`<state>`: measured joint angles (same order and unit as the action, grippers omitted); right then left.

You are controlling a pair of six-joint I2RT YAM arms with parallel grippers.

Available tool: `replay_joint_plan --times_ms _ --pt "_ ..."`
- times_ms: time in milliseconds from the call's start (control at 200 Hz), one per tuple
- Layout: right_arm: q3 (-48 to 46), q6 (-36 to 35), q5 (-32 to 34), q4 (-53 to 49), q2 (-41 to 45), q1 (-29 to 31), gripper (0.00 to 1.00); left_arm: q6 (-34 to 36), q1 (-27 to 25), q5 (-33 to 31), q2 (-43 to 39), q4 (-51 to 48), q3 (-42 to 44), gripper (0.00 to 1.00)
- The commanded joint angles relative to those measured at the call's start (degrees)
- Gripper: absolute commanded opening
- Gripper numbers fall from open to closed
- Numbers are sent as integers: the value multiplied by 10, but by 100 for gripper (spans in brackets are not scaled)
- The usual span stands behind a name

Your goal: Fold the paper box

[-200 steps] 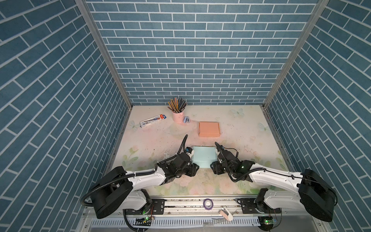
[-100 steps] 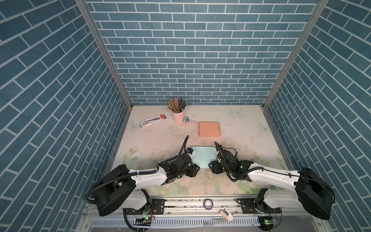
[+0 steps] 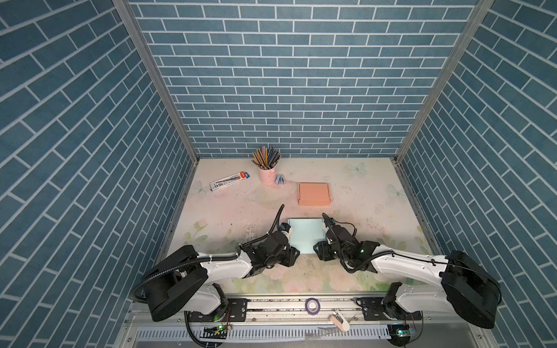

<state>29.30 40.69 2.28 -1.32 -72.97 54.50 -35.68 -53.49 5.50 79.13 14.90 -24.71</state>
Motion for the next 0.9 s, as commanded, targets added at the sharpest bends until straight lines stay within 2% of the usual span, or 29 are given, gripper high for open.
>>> replay_joint_plan --times_ms 0,650,895 --pt "-9 20 0 16 -10 5 57 -9 -4 -9 2 21 4 51" --pt "-24 28 13 6 16 6 58 -8 -4 -19 -11 13 5 50" --pt "-21 25 10 15 -2 5 57 -5 -4 -18 -15 7 4 50"
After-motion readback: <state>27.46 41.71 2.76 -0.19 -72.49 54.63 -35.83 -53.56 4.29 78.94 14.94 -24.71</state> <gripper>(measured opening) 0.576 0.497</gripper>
